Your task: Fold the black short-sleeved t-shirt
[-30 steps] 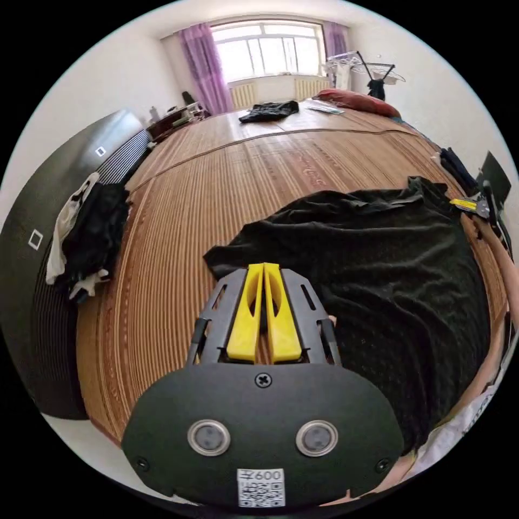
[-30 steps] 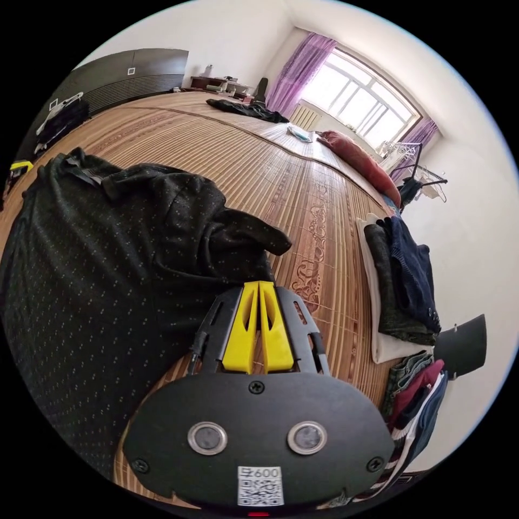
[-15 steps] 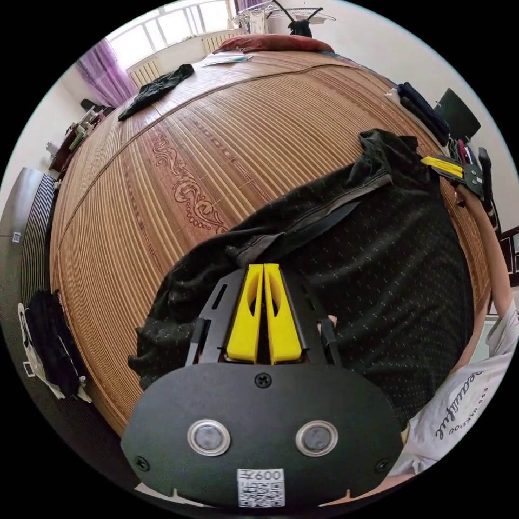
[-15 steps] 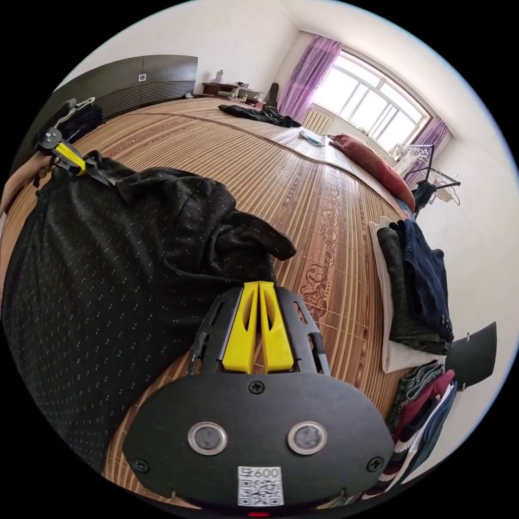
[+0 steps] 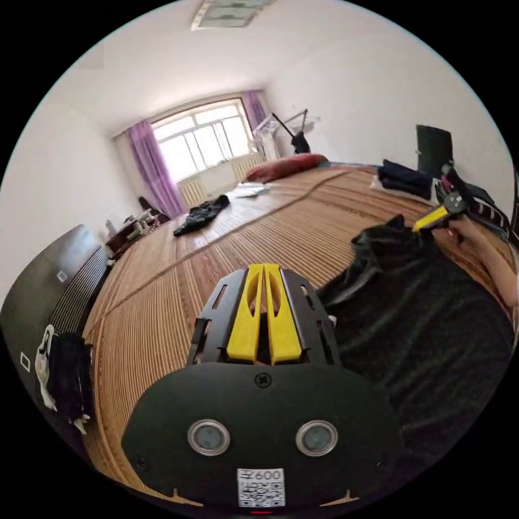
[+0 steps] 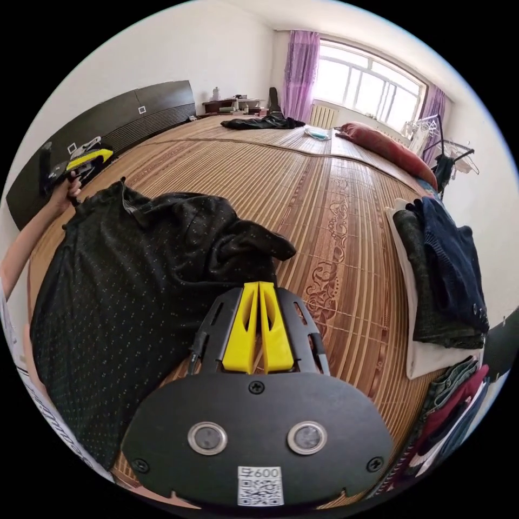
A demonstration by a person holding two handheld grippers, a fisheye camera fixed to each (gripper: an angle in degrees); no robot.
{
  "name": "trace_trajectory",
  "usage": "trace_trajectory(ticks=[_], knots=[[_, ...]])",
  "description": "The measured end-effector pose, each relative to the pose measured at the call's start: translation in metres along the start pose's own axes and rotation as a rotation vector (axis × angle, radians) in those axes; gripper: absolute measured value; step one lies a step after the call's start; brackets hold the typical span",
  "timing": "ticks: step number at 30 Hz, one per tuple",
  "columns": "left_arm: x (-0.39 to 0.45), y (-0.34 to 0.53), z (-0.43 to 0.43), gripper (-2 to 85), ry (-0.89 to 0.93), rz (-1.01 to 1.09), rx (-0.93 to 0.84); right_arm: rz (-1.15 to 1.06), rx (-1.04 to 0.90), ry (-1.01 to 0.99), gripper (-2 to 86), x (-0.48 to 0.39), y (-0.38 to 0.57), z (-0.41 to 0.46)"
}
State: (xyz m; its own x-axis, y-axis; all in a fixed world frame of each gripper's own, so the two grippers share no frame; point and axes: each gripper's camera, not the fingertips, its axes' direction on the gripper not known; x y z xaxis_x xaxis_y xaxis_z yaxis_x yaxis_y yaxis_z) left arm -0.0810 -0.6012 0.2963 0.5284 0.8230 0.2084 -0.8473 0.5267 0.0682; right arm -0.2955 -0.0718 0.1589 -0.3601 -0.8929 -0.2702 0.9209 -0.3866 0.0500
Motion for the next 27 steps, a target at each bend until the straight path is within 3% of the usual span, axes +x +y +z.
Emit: trace_trajectory(ticks=[1, 5, 8, 11, 16, 18, 22, 27], knots=[[0.004, 0.006, 0.009, 7.6, -0.012, 0.041, -0.09, -0.044, -0.009, 0.051, -0.9, -0.012, 0.0, 0.002], [-0.026, 0.016, 0.019, 13.1, -0.029, -0.047, -0.123, -0.114, -0.01, 0.148, -0.8, -0.033, 0.005, 0.003], [-0.059, 0.013, 0.042, 11.4, 0.091, -0.118, -0.179, -0.076, -0.002, 0.087, -0.9, -0.022, 0.007, 0.0], [-0.069, 0.008, 0.07, 4.6, 0.268, -0.066, -0.355, -0.055, 0.0, 0.047, -0.9, -0.016, 0.009, -0.002], [-0.083, -0.024, 0.014, 2.7, 0.015, -0.031, -0.16, -0.066, 0.001, 0.068, -0.9, -0.021, 0.013, -0.003], [-0.113, -0.041, -0.001, 2.5, 0.045, -0.143, -0.047, -0.071, -0.004, 0.077, -0.9, -0.024, 0.014, -0.002], [-0.172, -0.035, 0.036, 2.3, 0.253, -0.427, -0.057, -0.066, -0.008, 0.071, -0.8, -0.024, 0.015, -0.001], [-0.251, 0.033, 0.059, 3.0, 0.314, -0.911, 0.019, -0.046, -0.004, 0.042, -0.8, -0.02, 0.018, -0.002]])
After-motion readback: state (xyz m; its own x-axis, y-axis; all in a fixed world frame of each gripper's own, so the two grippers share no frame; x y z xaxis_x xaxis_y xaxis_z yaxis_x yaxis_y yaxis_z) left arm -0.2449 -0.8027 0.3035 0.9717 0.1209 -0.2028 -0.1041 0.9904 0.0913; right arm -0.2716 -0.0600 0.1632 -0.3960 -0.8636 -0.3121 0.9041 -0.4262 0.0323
